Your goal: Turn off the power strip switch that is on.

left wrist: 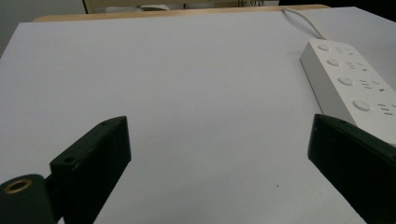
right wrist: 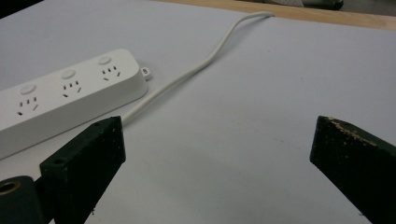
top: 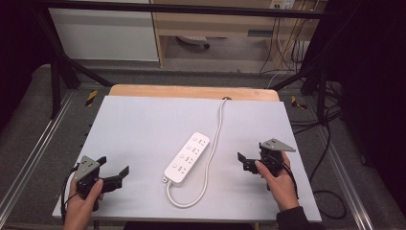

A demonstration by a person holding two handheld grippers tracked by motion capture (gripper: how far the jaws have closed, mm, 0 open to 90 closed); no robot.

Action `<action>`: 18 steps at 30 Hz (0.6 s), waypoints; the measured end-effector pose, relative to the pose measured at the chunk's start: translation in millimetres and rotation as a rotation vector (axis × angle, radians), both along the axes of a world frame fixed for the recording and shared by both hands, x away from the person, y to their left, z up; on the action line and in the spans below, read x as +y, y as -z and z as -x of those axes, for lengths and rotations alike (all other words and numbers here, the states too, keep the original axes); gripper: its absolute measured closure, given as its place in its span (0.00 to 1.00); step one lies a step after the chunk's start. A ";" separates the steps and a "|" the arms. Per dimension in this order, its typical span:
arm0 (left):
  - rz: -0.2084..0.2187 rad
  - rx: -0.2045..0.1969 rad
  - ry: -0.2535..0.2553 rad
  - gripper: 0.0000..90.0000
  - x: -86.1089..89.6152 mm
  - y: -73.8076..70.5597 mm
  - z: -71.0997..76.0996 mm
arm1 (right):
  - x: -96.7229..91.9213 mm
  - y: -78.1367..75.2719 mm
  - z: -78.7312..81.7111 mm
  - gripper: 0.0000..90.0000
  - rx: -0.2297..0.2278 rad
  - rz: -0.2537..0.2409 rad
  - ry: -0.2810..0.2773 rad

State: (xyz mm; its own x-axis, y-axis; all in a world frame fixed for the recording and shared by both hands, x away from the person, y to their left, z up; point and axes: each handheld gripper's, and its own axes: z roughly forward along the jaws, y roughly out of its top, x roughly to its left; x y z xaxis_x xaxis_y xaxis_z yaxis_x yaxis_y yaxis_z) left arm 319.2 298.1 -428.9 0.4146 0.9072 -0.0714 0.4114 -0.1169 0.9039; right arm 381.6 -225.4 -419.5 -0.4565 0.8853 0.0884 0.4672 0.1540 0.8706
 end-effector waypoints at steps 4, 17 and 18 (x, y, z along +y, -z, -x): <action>-0.015 0.002 0.016 0.06 -2.4 0.7 -2.1 | -5.0 6.5 3.6 0.04 0.027 0.007 0.009; -0.003 0.003 0.019 0.07 2.2 -5.0 1.7 | -24.7 24.2 12.9 0.05 0.080 0.054 0.027; -0.002 0.000 0.018 0.07 2.1 -5.4 2.3 | -25.1 25.2 14.6 0.05 0.084 0.061 0.026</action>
State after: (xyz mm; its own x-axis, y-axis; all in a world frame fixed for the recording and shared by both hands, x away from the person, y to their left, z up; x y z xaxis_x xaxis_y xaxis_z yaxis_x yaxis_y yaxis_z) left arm 316.9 300.3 -423.5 0.4306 0.8998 -0.0696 0.4096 -0.1261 0.9035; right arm 367.0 -250.5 -444.7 -0.4262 0.9018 0.0711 0.5429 0.1921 0.8175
